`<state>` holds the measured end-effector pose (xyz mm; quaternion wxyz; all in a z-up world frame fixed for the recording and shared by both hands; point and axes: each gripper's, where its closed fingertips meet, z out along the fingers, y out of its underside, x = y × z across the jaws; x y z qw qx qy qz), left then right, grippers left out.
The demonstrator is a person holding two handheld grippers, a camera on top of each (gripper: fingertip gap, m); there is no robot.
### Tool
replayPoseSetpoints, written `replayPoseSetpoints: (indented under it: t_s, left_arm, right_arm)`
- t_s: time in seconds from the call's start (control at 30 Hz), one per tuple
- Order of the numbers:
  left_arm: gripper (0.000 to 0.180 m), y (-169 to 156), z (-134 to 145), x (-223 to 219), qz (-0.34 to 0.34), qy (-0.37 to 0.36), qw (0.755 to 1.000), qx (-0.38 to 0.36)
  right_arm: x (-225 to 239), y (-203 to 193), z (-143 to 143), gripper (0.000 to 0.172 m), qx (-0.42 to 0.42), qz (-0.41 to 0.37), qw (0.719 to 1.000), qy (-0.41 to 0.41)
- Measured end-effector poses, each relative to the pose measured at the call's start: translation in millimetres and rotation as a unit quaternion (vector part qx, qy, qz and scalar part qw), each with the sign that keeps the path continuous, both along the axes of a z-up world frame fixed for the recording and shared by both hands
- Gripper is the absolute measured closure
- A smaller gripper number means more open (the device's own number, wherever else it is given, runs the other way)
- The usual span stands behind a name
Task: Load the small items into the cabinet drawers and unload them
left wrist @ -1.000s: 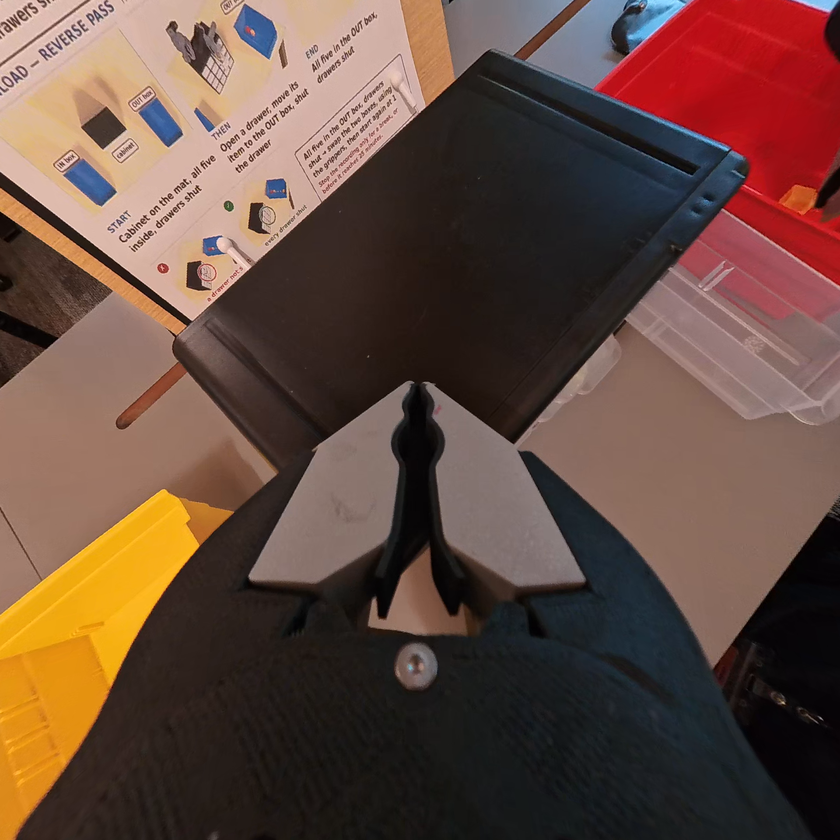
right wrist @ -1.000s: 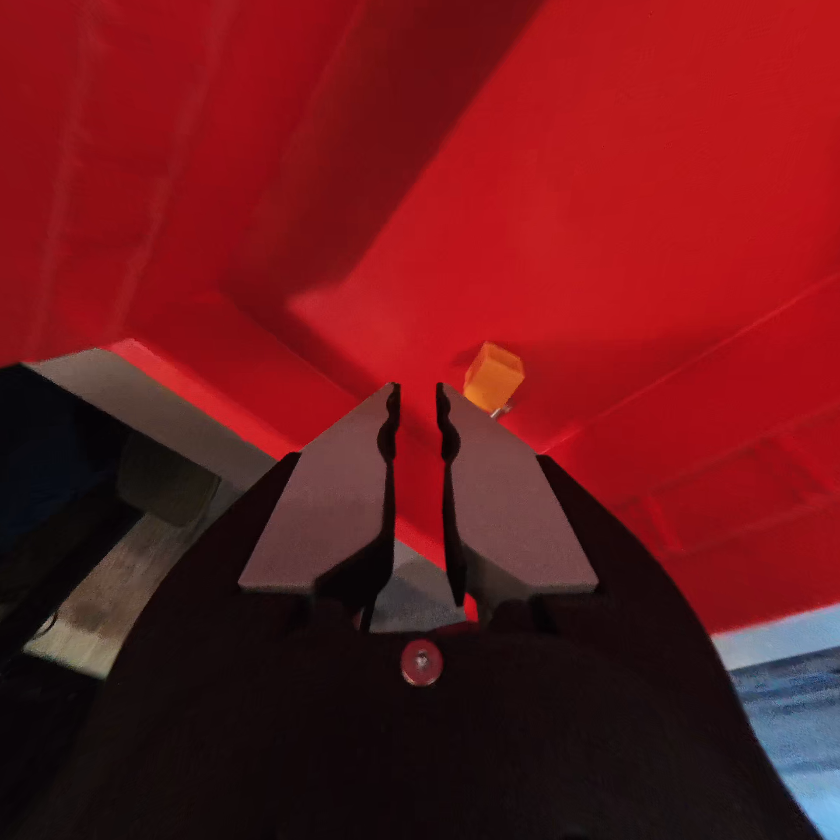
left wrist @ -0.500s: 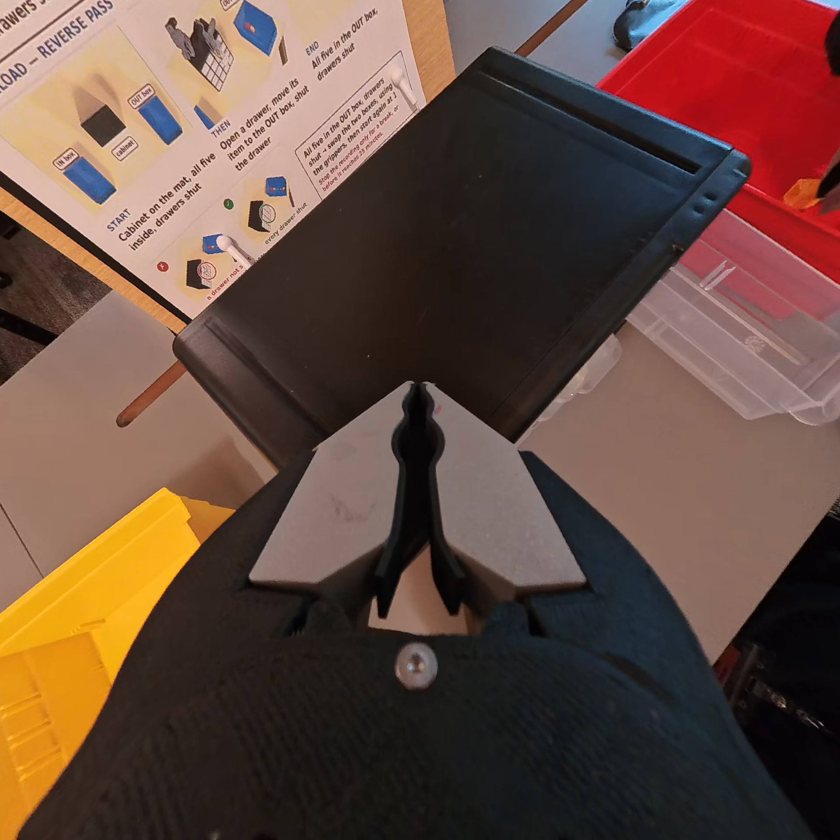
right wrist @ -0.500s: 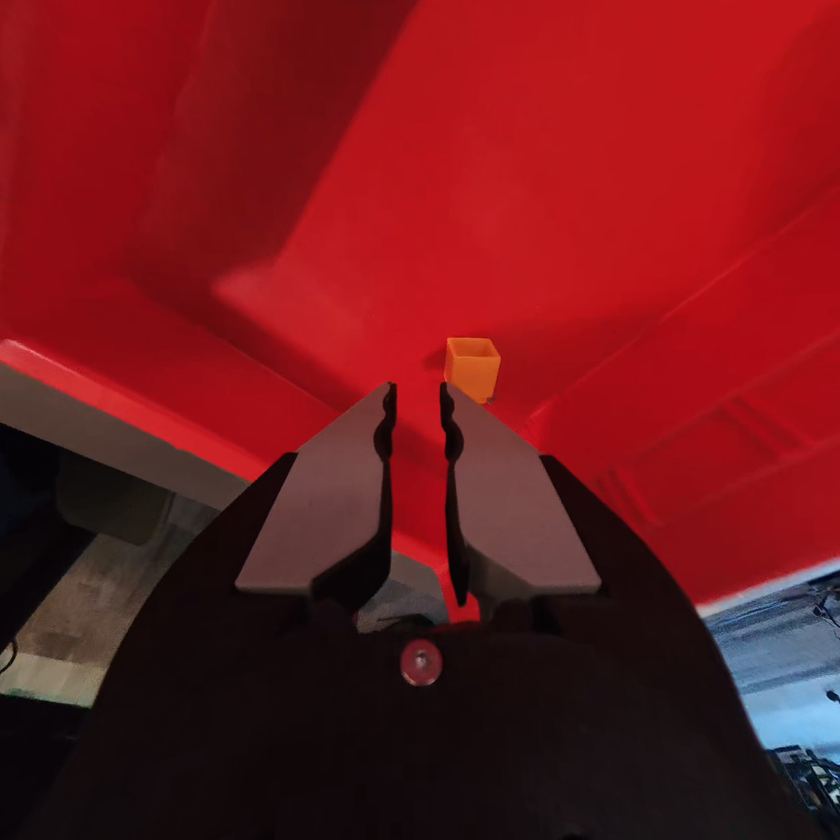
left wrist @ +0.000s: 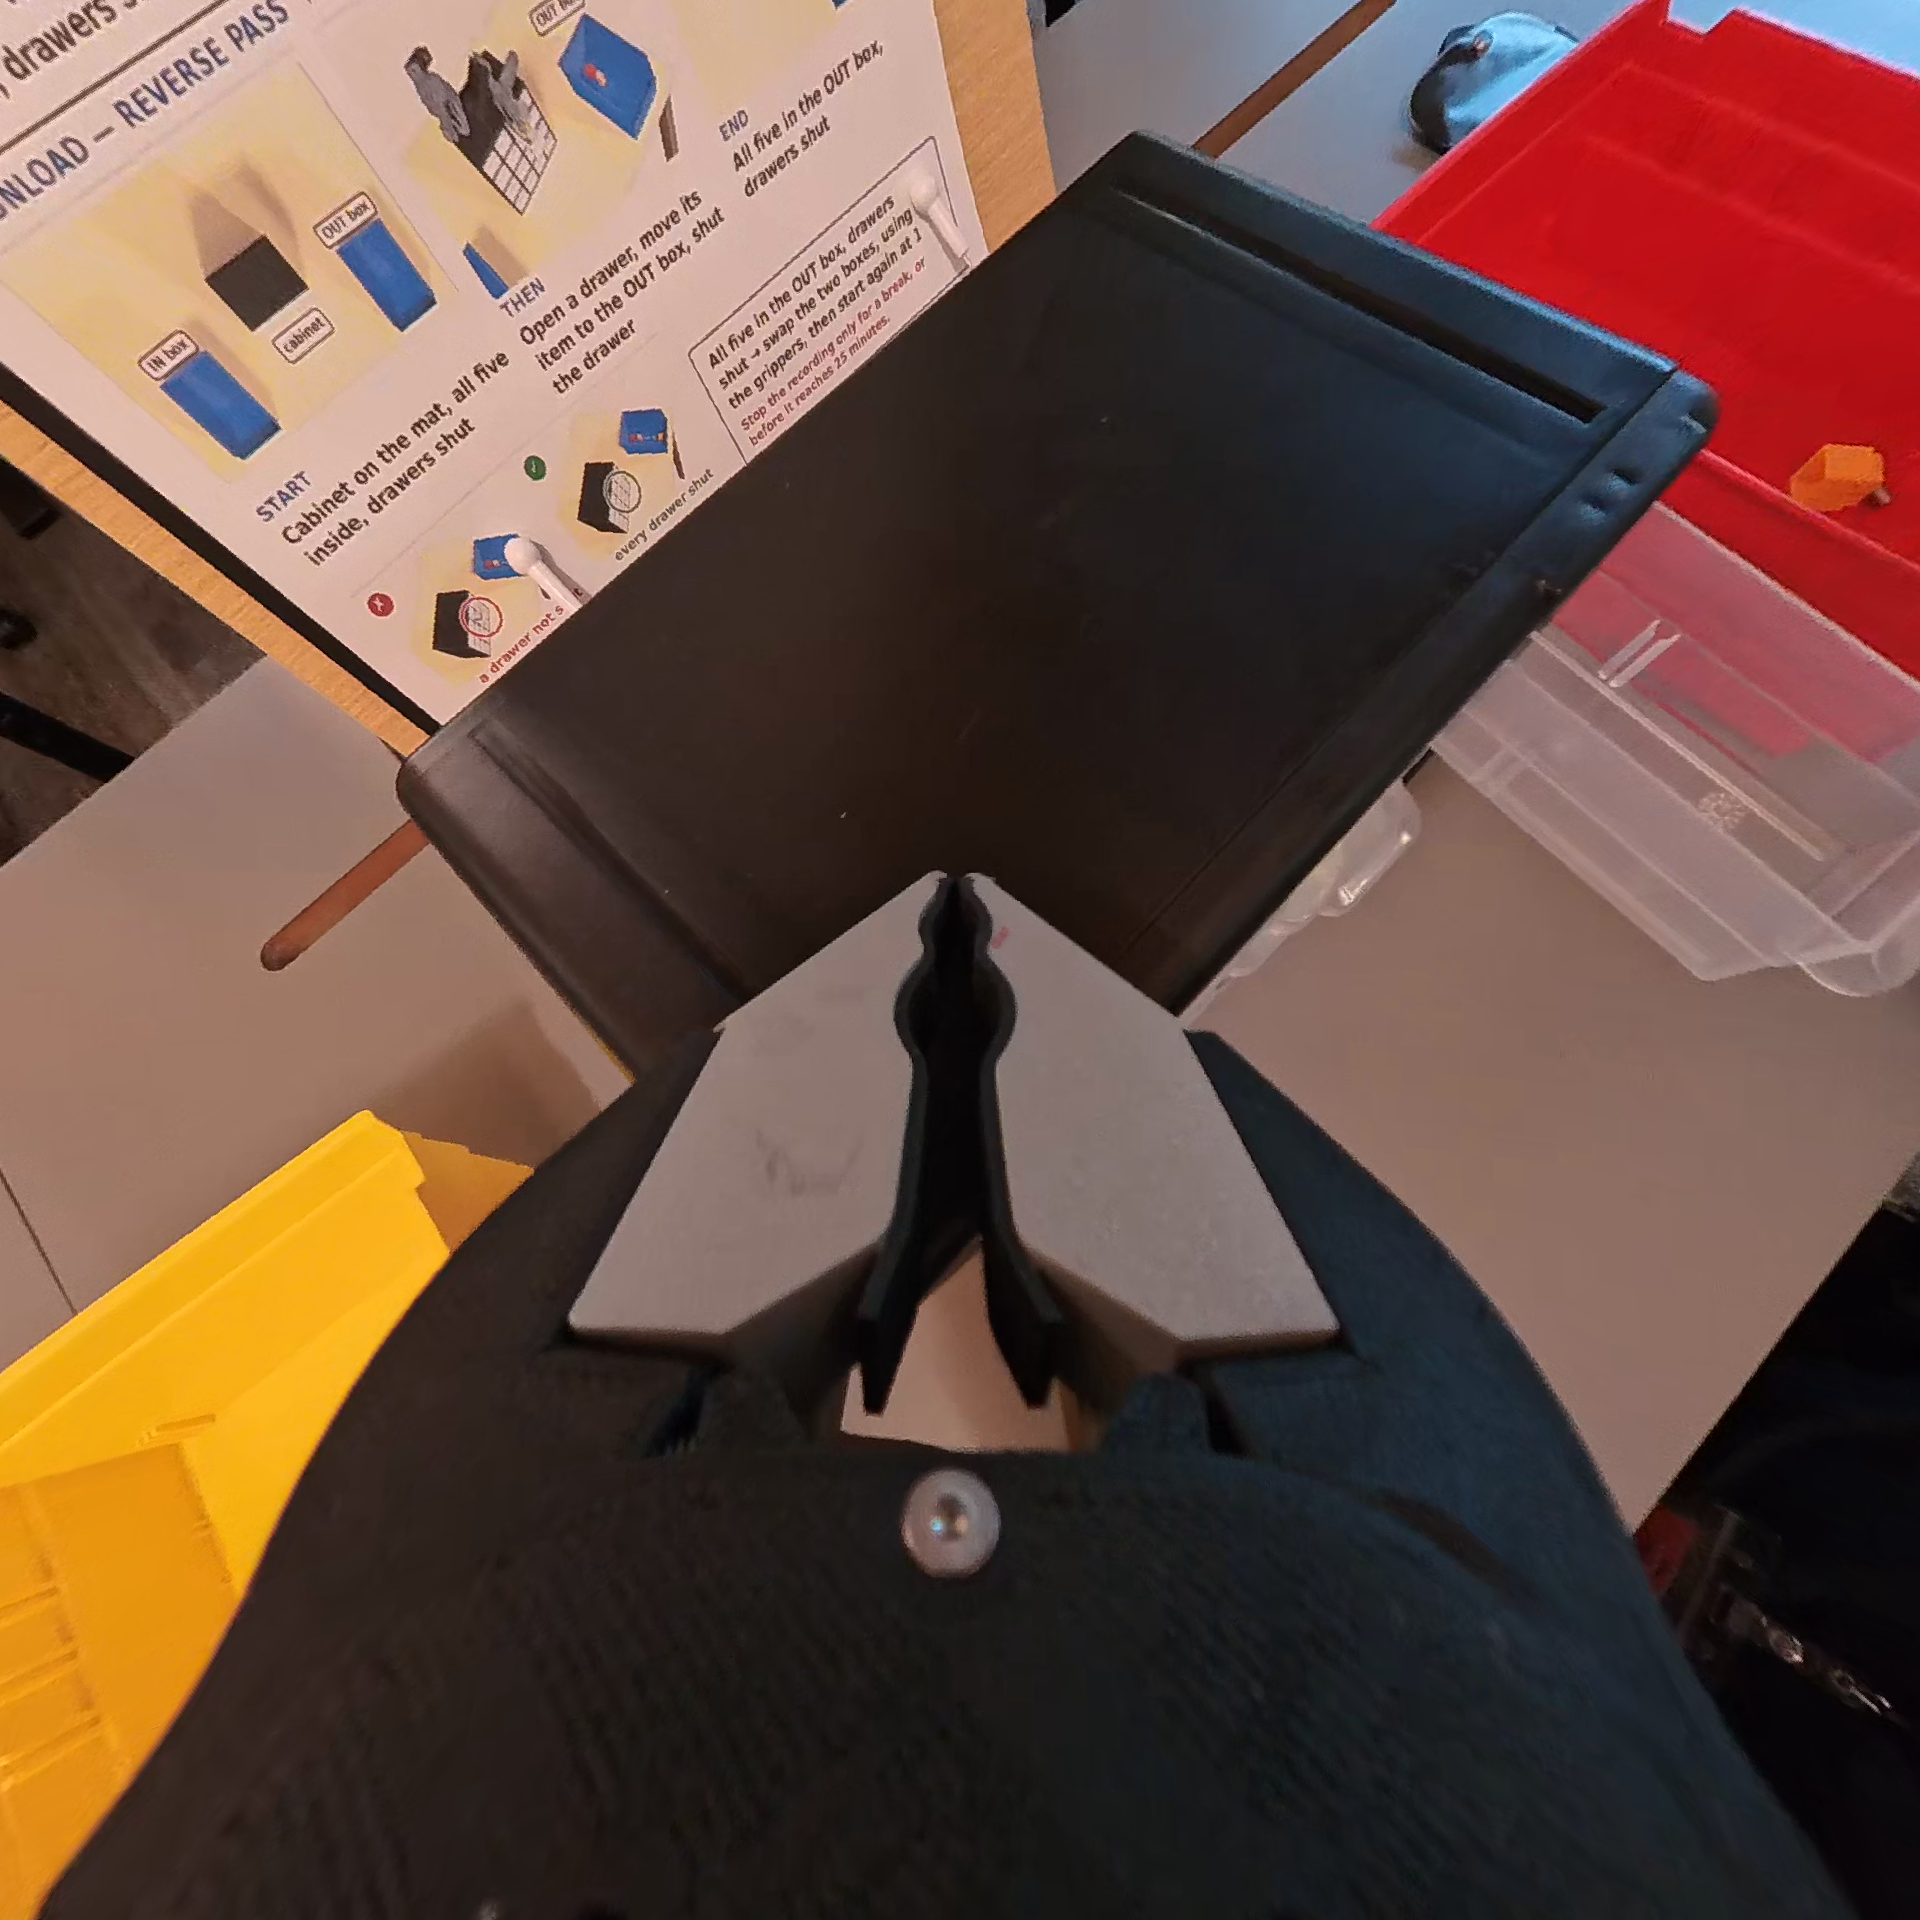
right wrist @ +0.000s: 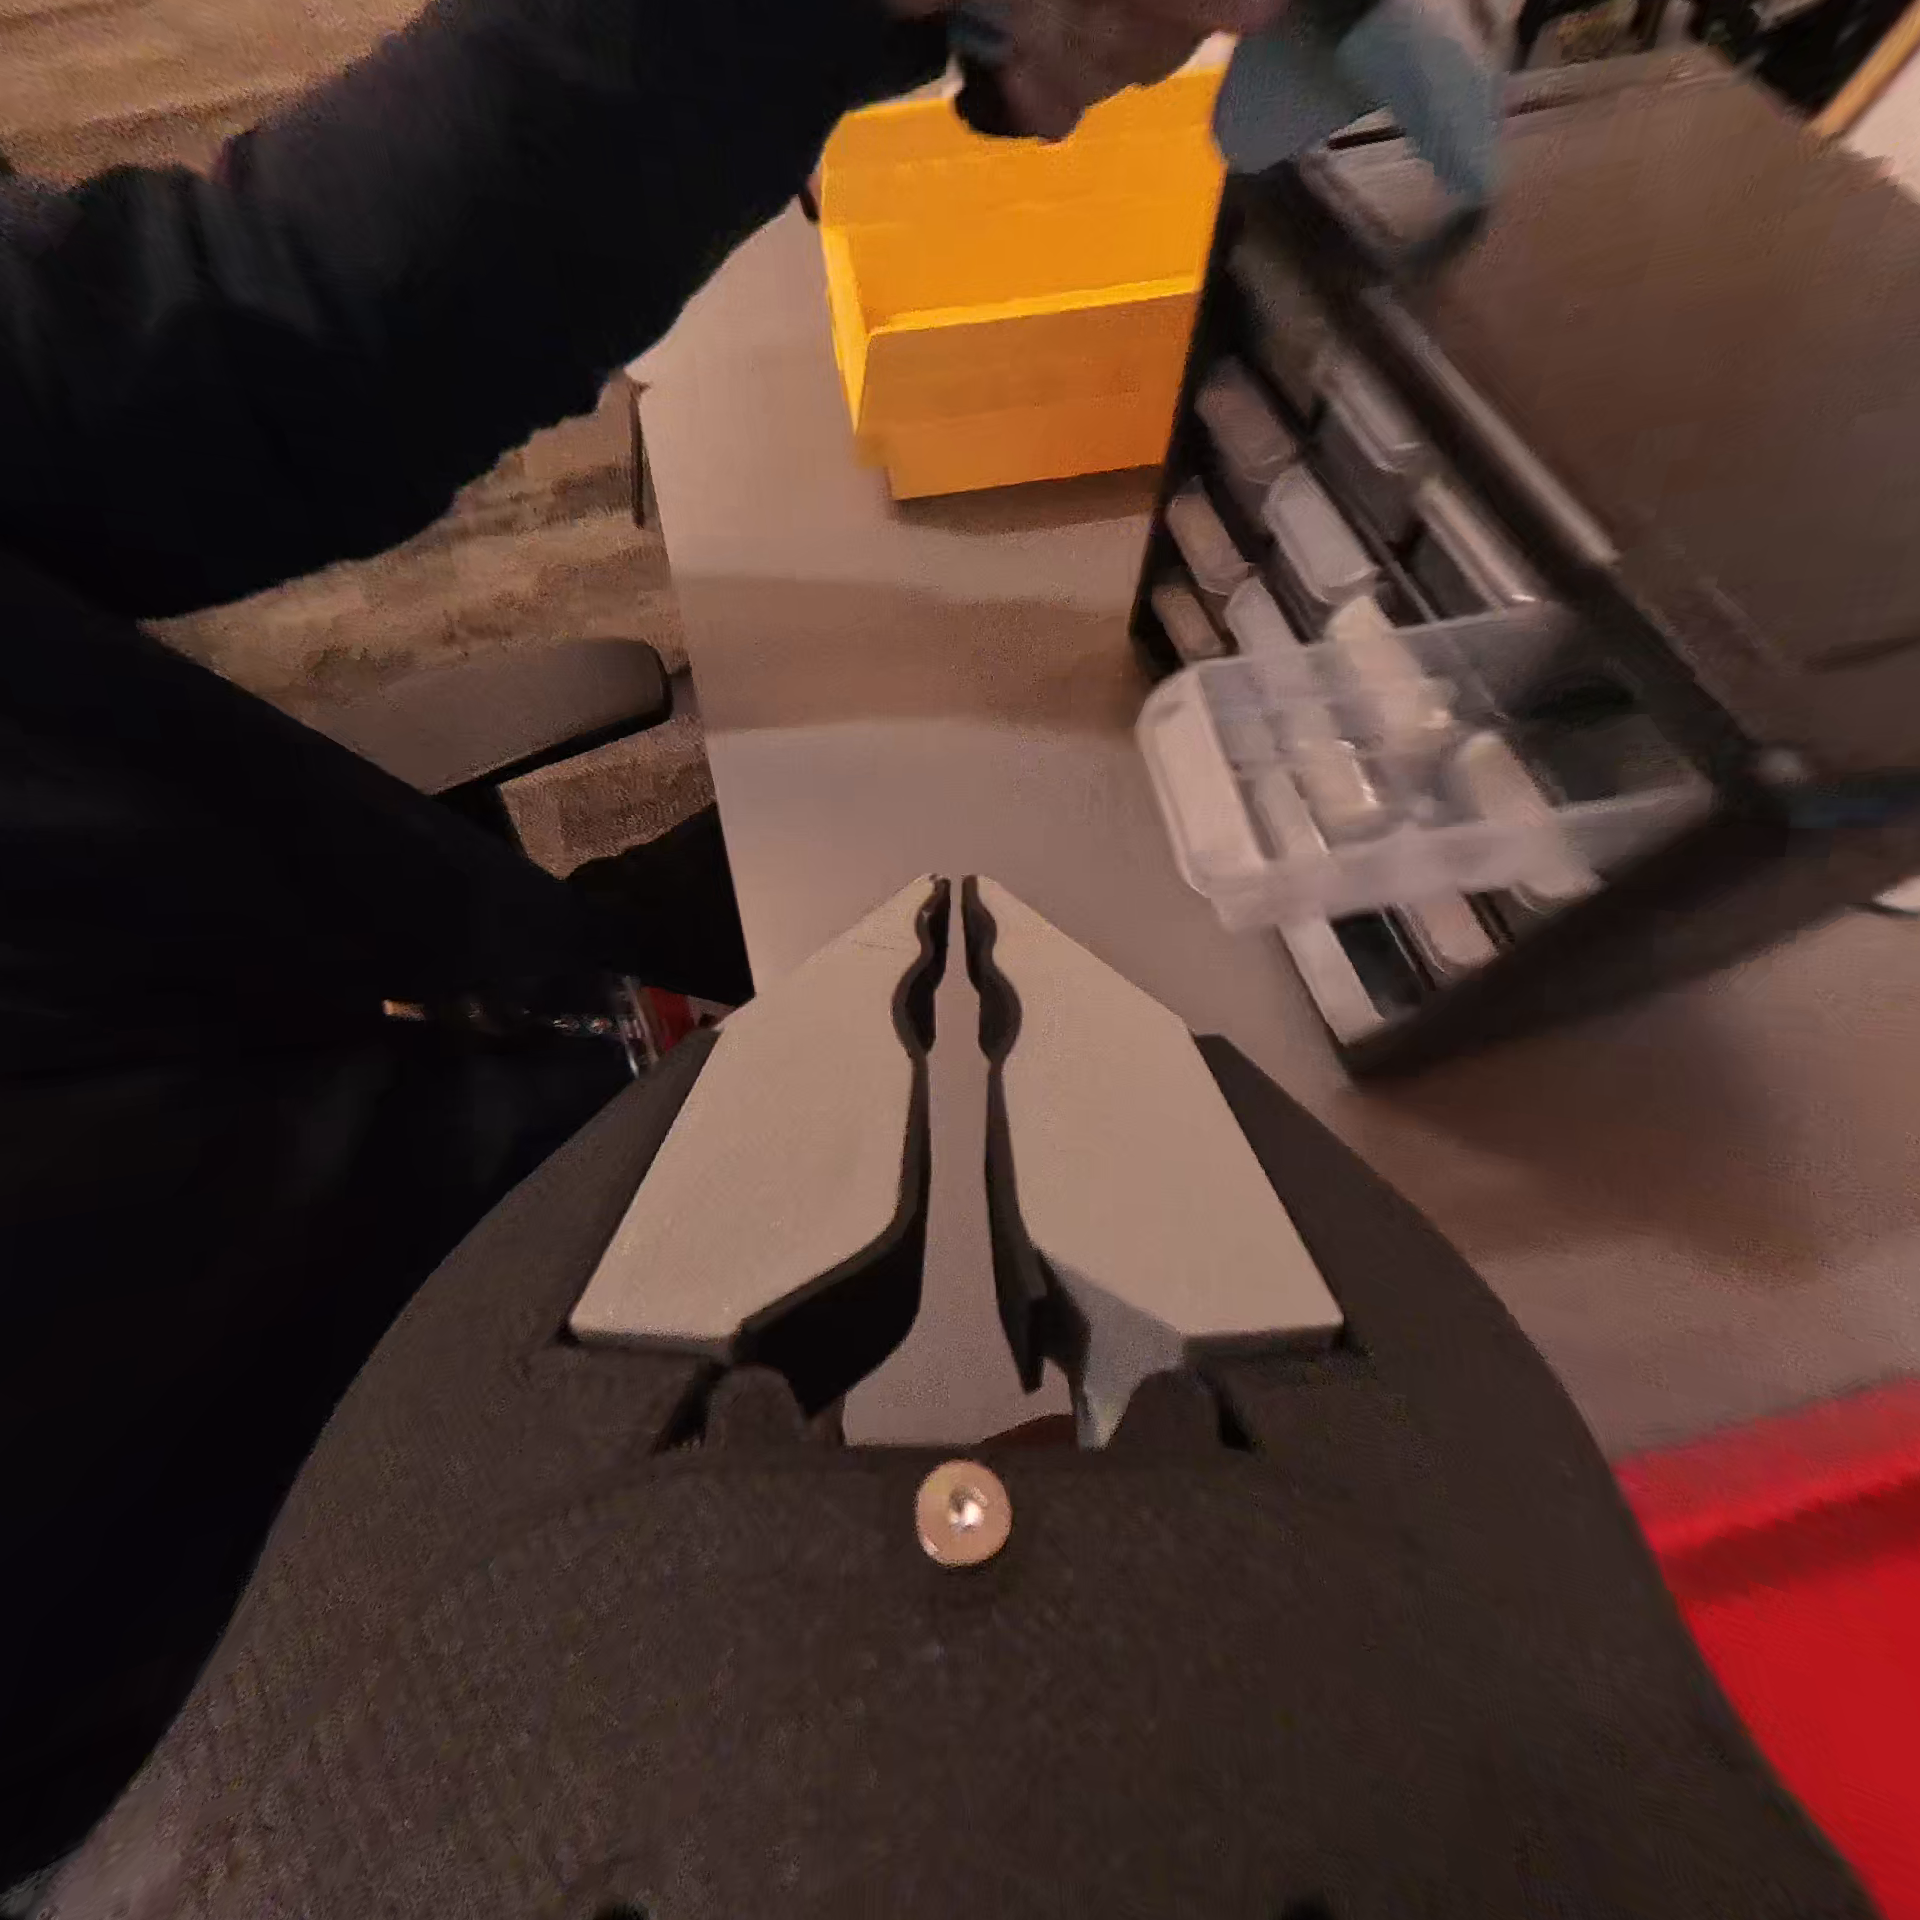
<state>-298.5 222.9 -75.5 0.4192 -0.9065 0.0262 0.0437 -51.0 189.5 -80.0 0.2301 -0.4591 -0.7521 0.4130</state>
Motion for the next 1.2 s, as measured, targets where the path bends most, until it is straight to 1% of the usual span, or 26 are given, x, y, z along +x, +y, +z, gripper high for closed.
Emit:
replayPoseSetpoints:
  t_s: [0.03, 0.13, 0.2, 0.3, 0.4, 0.47, 0.6, 0.67, 0.73, 0.8, 0.83, 0.9, 0.93, 0.97, 1.0, 1.07, 1.13, 1.2]
  left_arm:
    - [0.180, 0, 0, 0, 0.001, -0.005, 1.000, 0.003]
    - [0.180, 0, 0, 0, 0.003, -0.012, 1.000, 0.009]
    - [0.180, 0, 0, 0, 0.005, -0.011, 1.000, 0.016]
    - [0.180, 0, 0, 0, 0.009, -0.001, 1.000, 0.016]
    - [0.180, 0, 0, 0, 0.008, 0.001, 1.000, 0.009]
    - [0.180, 0, 0, 0, 0.006, -0.004, 1.000, 0.011]
    - [0.180, 0, 0, 0, 0.004, -0.007, 1.000, 0.016]
    - [0.180, 0, 0, 0, 0.004, -0.005, 1.000, 0.016]
    - [0.180, 0, 0, 0, 0.002, -0.009, 1.000, 0.016]
    - [0.180, 0, 0, 0, 0.000, -0.010, 1.000, 0.015]
    - [0.180, 0, 0, 0, -0.001, -0.011, 1.000, 0.015]
    - [0.180, 0, 0, 0, -0.001, -0.009, 1.000, 0.016]
    - [0.180, 0, 0, 0, 0.000, -0.006, 1.000, 0.016]
    - [0.180, 0, 0, 0, 0.001, -0.003, 1.000, 0.017]
    - [0.180, 0, 0, 0, 0.001, -0.001, 1.000, 0.017]
    - [0.180, 0, 0, 0, 0.003, 0.001, 1.000, 0.017]
    - [0.180, 0, 0, 0, 0.002, -0.002, 1.000, 0.016]
    - [0.180, 0, 0, 0, 0.000, -0.010, 1.000, 0.014]
  right_arm:
    - [-8, -10, -9, 0.172, 0.008, 0.004, 1.000, -0.002]
    - [-34, -24, -30, 0.172, -0.010, 0.003, 1.000, -0.007]
    - [-48, -18, -36, 0.172, -0.012, -0.018, 1.000, 0.002]
    - [-64, 16, -38, 0.172, 0.048, -0.089, 0.994, 0.032]
    - [-76, 49, -41, 0.172, 0.091, -0.141, 0.985, 0.032]
    - [-84, 64, -46, 0.172, 0.098, -0.155, 0.983, 0.022]
    - [-107, 99, -43, 0.172, 0.115, -0.205, 0.971, 0.040]
    - [-115, 105, -41, 0.172, 0.114, -0.219, 0.968, 0.045]
    - [-118, 90, -36, 0.172, 0.091, -0.204, 0.973, 0.051]
    - [-124, 70, -29, 0.172, 0.077, -0.189, 0.976, 0.077]
    - [-128, 61, -30, 0.168, 0.065, -0.188, 0.976, 0.085]
    - [-140, 46, -40, 0.141, 0.029, -0.188, 0.978, 0.090]
    - [-146, 42, -46, 0.134, 0.009, -0.194, 0.977, 0.092]
    - [-151, 40, -48, 0.131, -0.017, -0.205, 0.973, 0.102]
    - [-155, 38, -46, 0.128, -0.053, -0.216, 0.967, 0.122]
    - [-159, 32, -33, 0.122, -0.148, -0.216, 0.950, 0.170]
    - [-159, 31, -19, 0.124, -0.240, -0.208, 0.924, 0.211]
    - [-162, 36, -17, 0.131, -0.292, -0.213, 0.905, 0.227]
